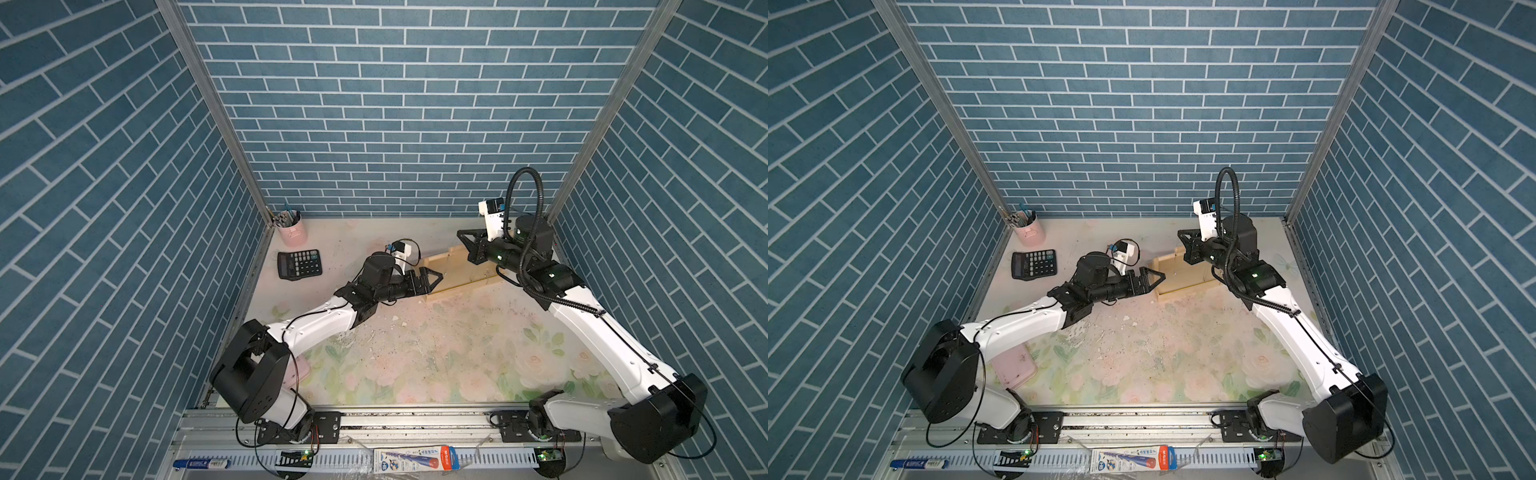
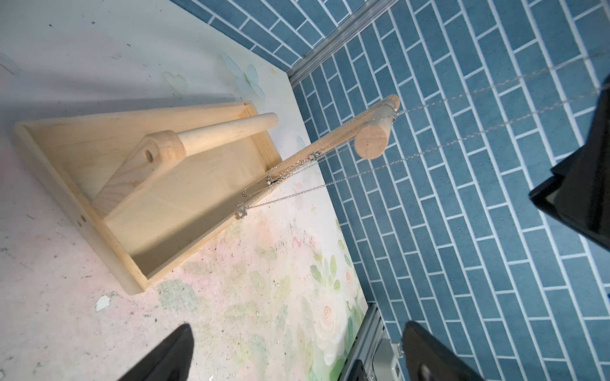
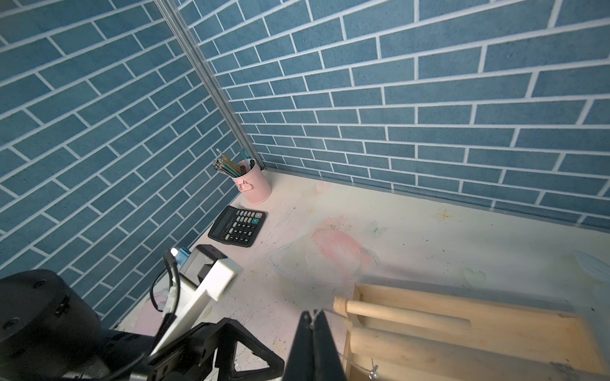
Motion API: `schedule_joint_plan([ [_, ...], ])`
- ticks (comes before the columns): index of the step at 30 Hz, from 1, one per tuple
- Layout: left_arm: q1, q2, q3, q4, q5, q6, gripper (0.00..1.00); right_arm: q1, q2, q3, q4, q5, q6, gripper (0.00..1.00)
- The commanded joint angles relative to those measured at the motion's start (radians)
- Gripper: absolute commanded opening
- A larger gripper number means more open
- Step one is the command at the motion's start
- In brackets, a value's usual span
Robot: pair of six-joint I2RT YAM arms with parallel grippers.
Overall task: Take the necklace off the jewelry display stand
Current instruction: Take off the necklace from the stand.
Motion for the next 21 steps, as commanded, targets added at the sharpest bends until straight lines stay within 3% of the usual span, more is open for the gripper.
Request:
schedule_joint_plan([
  [1, -0.008, 0.002, -0.021, 0.003, -0.007, 0.032, 0.99, 0.02, 0.012, 0.041, -0.011, 0.033, -0.008, 0.0],
  [21, -0.009, 0.042, 0.021, -0.009, -0.135, 0.207, 0.99, 0.094, 0.045, 0.14, -0.033, 0.097, 0.03, 0.0],
])
